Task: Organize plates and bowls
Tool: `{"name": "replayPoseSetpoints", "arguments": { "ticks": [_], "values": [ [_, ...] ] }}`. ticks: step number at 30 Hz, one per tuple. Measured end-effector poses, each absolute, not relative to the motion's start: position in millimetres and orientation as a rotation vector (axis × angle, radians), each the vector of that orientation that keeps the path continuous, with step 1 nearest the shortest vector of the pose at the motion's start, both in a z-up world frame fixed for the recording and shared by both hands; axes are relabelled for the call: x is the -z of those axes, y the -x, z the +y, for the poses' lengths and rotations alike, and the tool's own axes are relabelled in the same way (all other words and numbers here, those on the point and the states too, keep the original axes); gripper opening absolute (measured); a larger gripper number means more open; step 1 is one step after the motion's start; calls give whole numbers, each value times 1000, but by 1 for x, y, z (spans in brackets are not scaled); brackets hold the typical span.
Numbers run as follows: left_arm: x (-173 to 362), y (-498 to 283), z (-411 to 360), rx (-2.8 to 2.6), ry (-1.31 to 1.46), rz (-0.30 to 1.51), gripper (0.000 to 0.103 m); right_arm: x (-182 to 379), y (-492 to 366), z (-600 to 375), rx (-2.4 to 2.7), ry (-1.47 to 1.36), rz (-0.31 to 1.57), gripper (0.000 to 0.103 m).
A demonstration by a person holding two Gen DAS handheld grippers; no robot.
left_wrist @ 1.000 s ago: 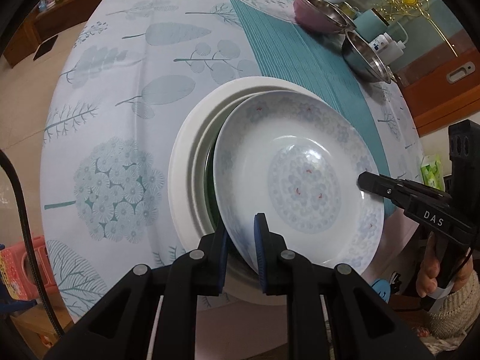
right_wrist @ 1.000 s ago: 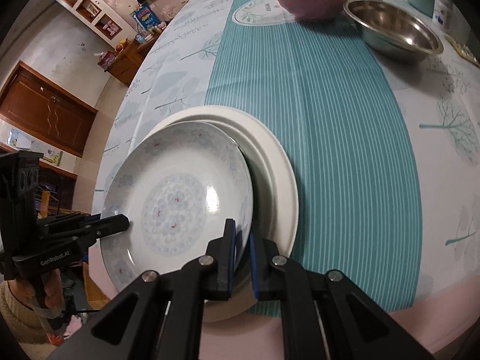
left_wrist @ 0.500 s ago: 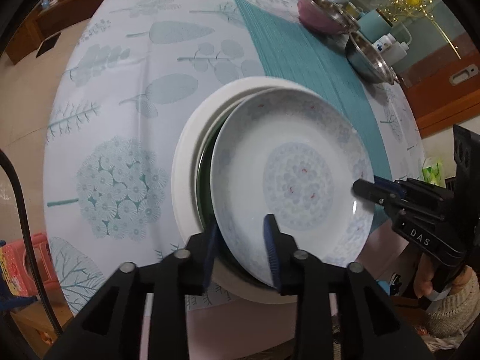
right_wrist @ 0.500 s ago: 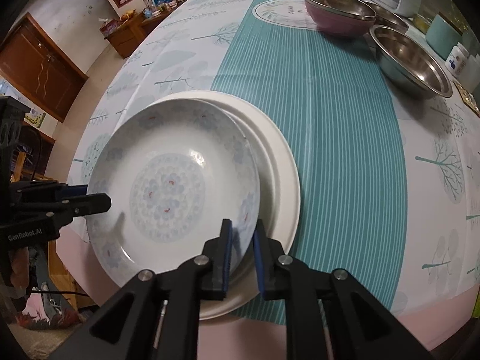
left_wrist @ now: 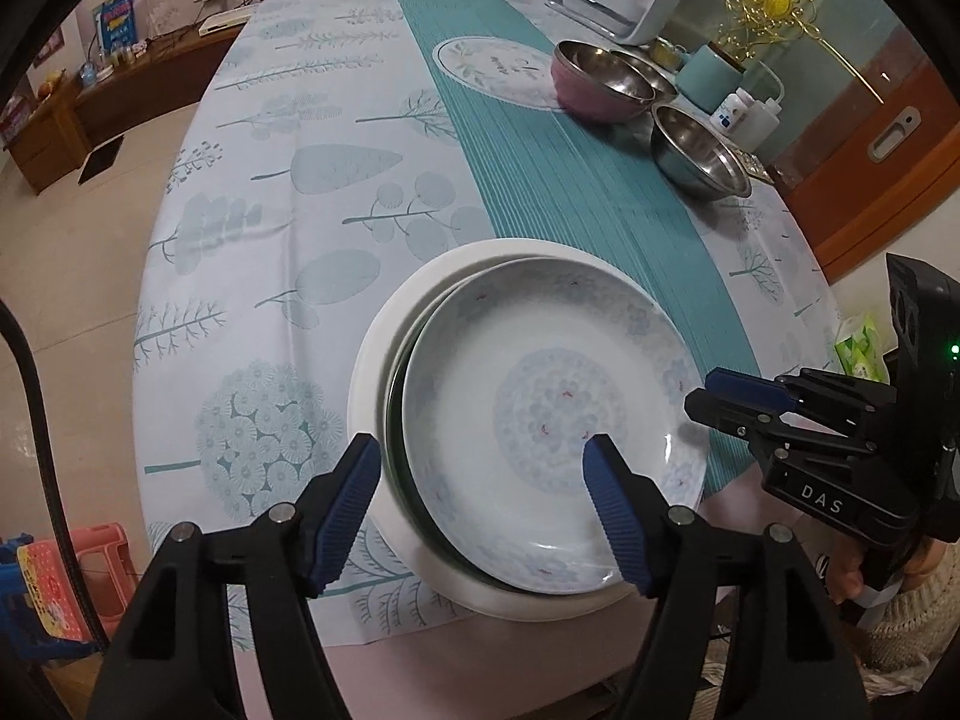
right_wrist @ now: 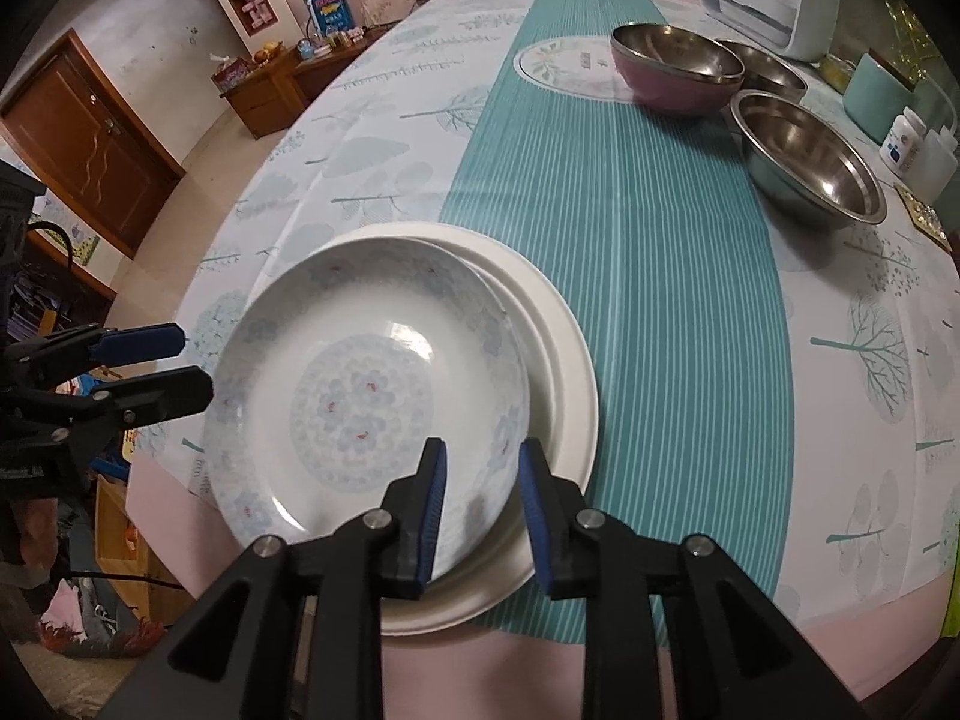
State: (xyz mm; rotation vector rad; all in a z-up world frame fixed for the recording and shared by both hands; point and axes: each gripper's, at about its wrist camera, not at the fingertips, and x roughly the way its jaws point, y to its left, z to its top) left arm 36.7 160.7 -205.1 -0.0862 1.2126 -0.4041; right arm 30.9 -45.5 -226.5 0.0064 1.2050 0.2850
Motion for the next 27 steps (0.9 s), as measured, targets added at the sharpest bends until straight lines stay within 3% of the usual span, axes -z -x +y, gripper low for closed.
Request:
{"name": "replayPoseSetpoints", "arguments": {
  "ticks": [6, 10, 17, 21, 27],
  "values": [
    [194, -26, 162, 409, 101, 1211, 69, 212, -21, -45, -286, -21, 1180, 25],
    [172, -18, 160, 415, 95, 1182, 77, 193, -11, -47, -279, -33, 1162, 25],
    [130, -10, 151, 441, 64, 1109, 82, 156, 2, -57, -251, -60, 1123, 25],
    [104, -8, 141, 480, 53, 1054, 86, 135, 8, -68, -221, -73, 1099, 37],
    [73, -11, 126, 506, 27, 985, 89, 106, 11, -86, -169, -62, 1051, 38]
  ]
}}
